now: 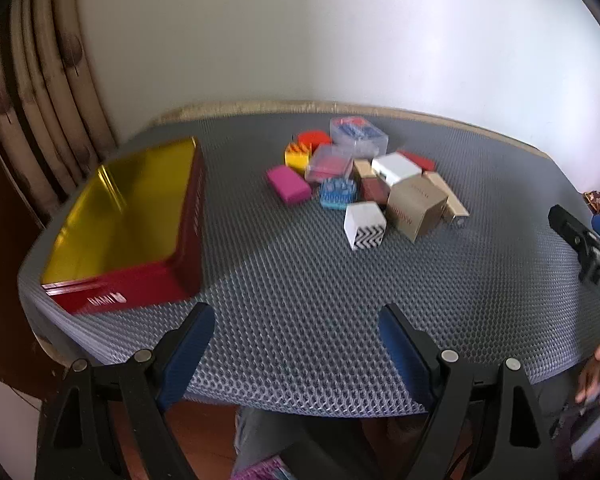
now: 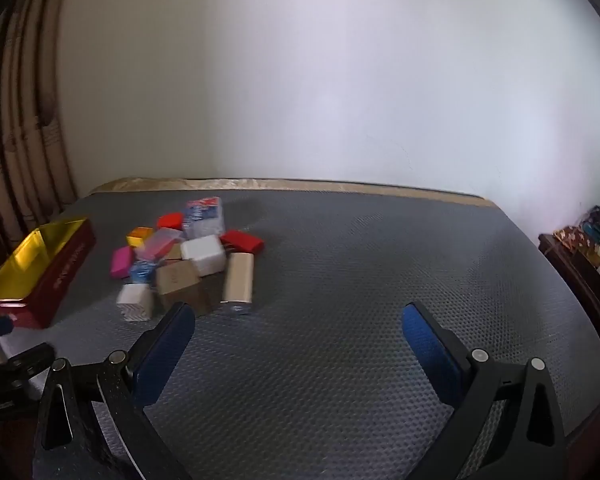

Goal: Organize rigid objects
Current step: 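Reach the left gripper to the white zigzag cube and grasp it, then place the white cube in the tin with the left gripper while the right gripper carries the MARUBI box there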

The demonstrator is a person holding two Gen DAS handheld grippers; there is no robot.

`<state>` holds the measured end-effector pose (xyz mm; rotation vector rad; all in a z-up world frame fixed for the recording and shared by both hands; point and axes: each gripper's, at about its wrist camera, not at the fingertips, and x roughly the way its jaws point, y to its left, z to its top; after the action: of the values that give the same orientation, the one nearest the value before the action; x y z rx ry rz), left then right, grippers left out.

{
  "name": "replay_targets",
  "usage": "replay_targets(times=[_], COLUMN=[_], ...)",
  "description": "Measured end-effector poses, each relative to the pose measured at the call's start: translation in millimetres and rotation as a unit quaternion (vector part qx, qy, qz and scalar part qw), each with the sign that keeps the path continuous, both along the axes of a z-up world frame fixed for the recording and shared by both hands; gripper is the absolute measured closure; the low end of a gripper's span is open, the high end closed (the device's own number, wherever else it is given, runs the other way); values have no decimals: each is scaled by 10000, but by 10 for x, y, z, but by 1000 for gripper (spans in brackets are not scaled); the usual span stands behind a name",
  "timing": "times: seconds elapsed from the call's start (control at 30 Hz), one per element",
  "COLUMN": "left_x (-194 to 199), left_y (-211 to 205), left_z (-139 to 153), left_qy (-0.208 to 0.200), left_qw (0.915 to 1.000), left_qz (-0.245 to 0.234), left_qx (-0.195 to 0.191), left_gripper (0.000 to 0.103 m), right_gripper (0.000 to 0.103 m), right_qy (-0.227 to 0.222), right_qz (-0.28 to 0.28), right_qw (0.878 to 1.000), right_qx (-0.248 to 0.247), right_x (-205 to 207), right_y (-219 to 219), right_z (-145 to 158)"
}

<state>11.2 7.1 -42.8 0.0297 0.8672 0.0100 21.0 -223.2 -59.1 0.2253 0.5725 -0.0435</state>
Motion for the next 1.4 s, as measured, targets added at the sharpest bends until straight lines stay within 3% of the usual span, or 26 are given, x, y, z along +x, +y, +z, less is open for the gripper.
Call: replay_targets(times=[0.23, 0.33, 0.63, 1.0, 1.07, 1.13, 1.17, 1.23, 1.4], left_x=[320, 528, 1108, 1343, 1368, 1407, 1429, 1410, 1342], left_y=[-3, -93, -395, -330, -330, -342, -338, -320, -245], left_z=[-53, -7, -54, -293, -329, -388, -435, -406, -342], left_qy=[545, 547, 713, 960, 1013, 1138, 1258, 1115, 1118], left_qw=[9973, 9974, 9971, 9949, 9941, 9927, 9911, 9929, 9910], left_qz=[6, 90, -162, -91, -101, -140, -146, -100, -117], left_qx=[-500, -462, -200, -309, -363, -384, -406, -400, -729], left_gripper=[16, 16, 16, 16, 23, 56, 66, 73, 73], right_gripper=[0, 0, 0, 0, 0, 0, 0, 0, 0], right_qy=[412, 577, 671, 709, 719, 728, 733, 748, 792], right_qz=[-163, -188, -67, 70, 77, 86, 83, 81, 101], right_qw=[9990, 9981, 9966, 9963, 9964, 9964, 9963, 9962, 9956], right_qx=[-59, -135, 468, 484, 450, 433, 431, 445, 499], right_x=[283, 389, 467, 519, 528, 538, 542, 555, 584], right_y=[-285, -378, -578, -543, -529, -520, -519, -520, -527], right_z=[-315, -447, -562, -565, -568, -572, -575, -582, -600])
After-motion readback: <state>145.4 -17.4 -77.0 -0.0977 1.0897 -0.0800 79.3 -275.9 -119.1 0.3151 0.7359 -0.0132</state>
